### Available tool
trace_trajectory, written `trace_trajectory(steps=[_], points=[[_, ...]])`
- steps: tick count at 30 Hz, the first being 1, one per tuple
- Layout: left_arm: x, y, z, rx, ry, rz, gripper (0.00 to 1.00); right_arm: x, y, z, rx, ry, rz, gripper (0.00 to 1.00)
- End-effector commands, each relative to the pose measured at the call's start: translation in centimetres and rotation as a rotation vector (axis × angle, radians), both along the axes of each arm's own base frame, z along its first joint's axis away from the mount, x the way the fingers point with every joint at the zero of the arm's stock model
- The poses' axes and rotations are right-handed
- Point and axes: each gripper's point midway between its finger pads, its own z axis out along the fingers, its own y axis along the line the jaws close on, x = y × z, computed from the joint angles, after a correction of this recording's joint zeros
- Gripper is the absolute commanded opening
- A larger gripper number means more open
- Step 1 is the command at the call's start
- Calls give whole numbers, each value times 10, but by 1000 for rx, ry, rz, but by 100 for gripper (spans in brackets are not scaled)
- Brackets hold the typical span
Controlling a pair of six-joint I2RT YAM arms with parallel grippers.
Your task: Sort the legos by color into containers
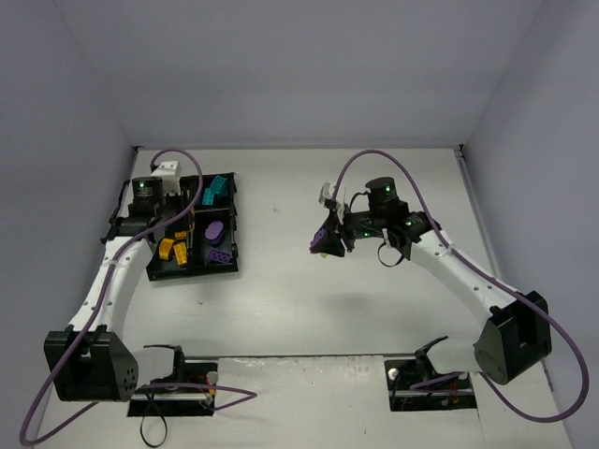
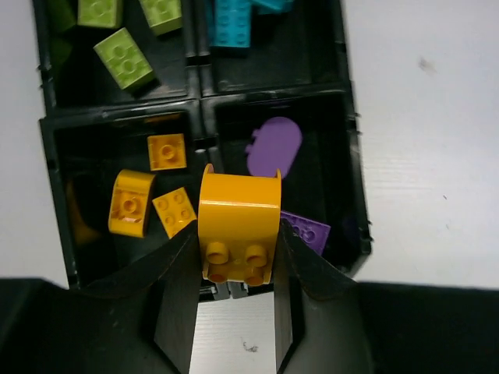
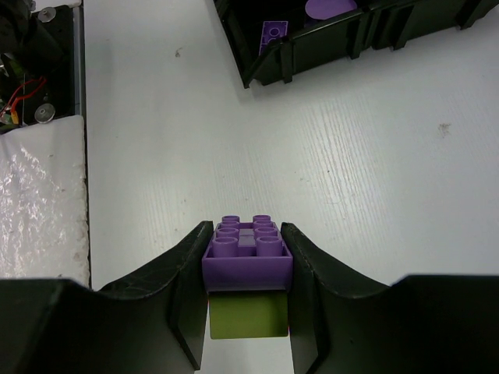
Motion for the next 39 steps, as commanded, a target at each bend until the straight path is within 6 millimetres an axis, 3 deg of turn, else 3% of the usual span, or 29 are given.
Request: trace_trajectory(steps=[1, 5, 7, 9, 15, 21, 24, 27, 31, 35, 36, 38, 39], points=[[19, 39, 13, -17, -88, 241, 0, 5, 3, 30, 46, -94, 0, 4], [23, 57, -3, -35, -53, 323, 0, 3, 1, 29, 42, -102, -7, 4], [24, 62, -17, -44, -4, 358, 10, 4, -1, 29, 38, -107, -20, 4], [23, 69, -23, -35, 16, 394, 12, 5, -1, 29, 37, -106, -24, 4], [21, 75, -40, -30, 72, 433, 44, 8, 0, 31, 41, -96, -46, 3], [21, 74, -42, -36, 79, 433, 53, 12, 2, 37, 59, -92, -65, 3], [22, 71, -31, -54, 53, 422, 54, 17, 2, 40, 65, -82, -95, 3], [27, 55, -3, -120, -28, 348, 55, 29, 5, 51, 100, -84, -158, 2], [28, 17, 43, -256, -141, 186, 55, 48, 7, 70, 168, -66, -266, 1], [26, -42, 74, -404, -188, -30, 56, 62, 13, 95, 296, -18, -363, 1], [19, -67, 83, -429, -203, -105, 56, 69, 13, 108, 346, -42, -393, 1], [16, -91, 98, -466, -250, -178, 56, 72, 15, 115, 409, 18, -433, 1], [7, -114, 104, -481, -260, -251, 56, 74, 16, 124, 448, 7, -436, 1]])
